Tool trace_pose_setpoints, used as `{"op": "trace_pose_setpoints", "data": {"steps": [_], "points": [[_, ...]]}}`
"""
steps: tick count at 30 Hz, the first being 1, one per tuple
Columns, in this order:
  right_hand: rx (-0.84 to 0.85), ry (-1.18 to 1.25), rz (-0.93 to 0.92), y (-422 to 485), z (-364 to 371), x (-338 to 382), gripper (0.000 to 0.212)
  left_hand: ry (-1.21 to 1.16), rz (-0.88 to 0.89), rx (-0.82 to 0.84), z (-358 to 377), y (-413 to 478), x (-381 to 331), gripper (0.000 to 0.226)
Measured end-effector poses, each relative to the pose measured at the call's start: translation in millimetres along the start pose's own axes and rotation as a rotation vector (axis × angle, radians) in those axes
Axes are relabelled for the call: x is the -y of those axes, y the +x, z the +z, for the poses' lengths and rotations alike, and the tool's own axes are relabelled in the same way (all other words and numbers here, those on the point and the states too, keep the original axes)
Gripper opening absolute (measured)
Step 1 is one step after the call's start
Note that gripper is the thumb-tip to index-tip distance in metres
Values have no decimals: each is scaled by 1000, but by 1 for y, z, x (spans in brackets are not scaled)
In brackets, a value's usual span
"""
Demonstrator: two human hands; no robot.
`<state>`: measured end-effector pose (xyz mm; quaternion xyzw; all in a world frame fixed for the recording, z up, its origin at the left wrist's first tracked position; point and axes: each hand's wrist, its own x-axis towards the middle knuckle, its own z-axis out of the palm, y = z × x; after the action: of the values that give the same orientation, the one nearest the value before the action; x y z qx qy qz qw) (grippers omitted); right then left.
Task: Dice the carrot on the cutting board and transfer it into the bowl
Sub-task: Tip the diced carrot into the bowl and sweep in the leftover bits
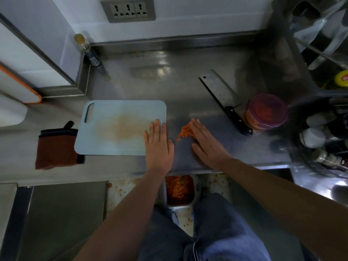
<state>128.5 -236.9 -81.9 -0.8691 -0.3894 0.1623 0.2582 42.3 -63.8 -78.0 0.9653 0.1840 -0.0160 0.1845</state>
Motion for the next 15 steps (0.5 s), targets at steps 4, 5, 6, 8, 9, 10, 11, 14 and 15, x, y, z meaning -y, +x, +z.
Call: {"op": "trace_pose_setpoints", "data": {"steps": [4, 5, 6, 8, 9, 10, 11, 14, 15], "points": [[-2, 14, 96, 33, -11, -4, 63, 81, -75, -26, -2, -6, 13, 74], [45, -29, 77, 39, -8, -3, 63, 92, -115, -27, -2, -8, 16, 73], [87, -79, 34, 41, -4, -1, 64, 101, -153, -19, -2, -10, 18, 73], [135, -137, -78, 33, 8, 4, 69, 122, -200, 25, -2, -12, 21, 69], [145, -130, -115, 27, 11, 5, 69, 135, -205, 46, -1, -13, 22, 65], [148, -111, -138, 20, 12, 4, 68, 146, -201, 61, -1, -13, 23, 61], [139, -88, -153, 14, 11, 2, 66, 148, -194, 68, -1, -13, 23, 58], [22, -63, -161, 7, 2, 1, 55, 124, -167, 60, -1, -11, 24, 56], [-39, -73, -155, 10, -1, 4, 53, 102, -156, 36, -2, -10, 24, 55]]}}
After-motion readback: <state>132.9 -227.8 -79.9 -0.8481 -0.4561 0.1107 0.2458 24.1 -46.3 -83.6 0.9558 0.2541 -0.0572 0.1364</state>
